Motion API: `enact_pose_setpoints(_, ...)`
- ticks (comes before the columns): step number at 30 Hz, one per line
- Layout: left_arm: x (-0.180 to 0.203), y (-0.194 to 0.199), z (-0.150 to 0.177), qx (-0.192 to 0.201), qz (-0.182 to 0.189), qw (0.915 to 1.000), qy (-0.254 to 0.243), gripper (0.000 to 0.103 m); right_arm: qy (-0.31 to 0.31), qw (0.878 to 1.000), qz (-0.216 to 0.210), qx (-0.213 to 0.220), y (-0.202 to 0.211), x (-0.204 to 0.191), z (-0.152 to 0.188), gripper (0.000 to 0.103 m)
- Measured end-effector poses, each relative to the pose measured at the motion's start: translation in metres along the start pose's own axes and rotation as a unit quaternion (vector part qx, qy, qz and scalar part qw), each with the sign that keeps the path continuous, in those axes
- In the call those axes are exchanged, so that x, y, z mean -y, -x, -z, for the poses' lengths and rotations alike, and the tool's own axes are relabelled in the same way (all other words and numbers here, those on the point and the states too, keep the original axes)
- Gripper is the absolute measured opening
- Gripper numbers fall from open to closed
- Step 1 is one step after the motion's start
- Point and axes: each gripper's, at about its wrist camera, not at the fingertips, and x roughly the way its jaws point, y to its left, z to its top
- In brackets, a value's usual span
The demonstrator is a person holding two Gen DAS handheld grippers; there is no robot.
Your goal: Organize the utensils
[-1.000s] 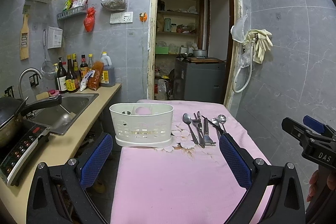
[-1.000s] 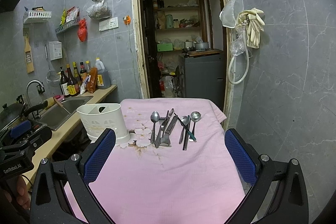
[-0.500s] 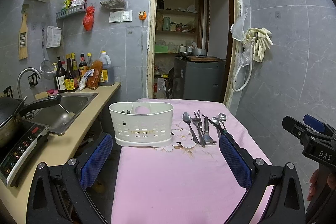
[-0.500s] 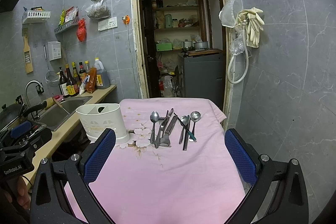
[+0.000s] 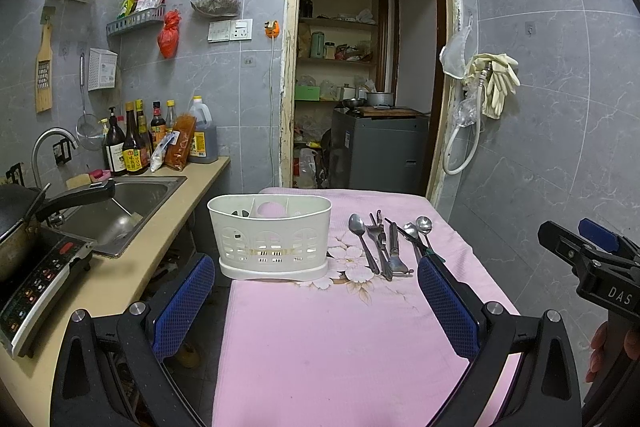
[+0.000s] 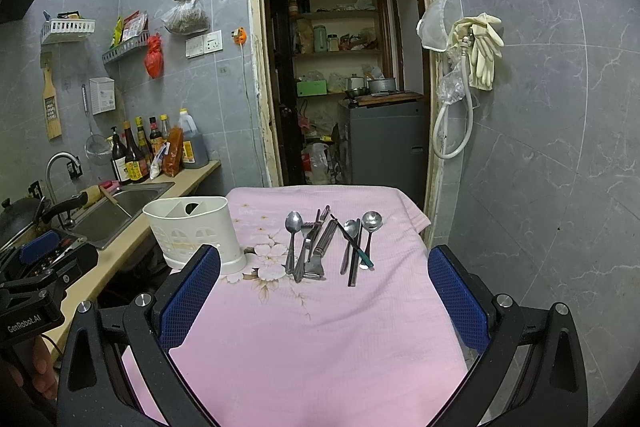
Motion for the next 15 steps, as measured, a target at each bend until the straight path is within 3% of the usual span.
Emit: enact_pose_setpoints(15,0.003,-0.0016,0.0008,-0.002,0.001,1.0,0.0,0.102,0.0,1.0,0.001,-0.002,-0.0024,0.0006,0.001,0.102)
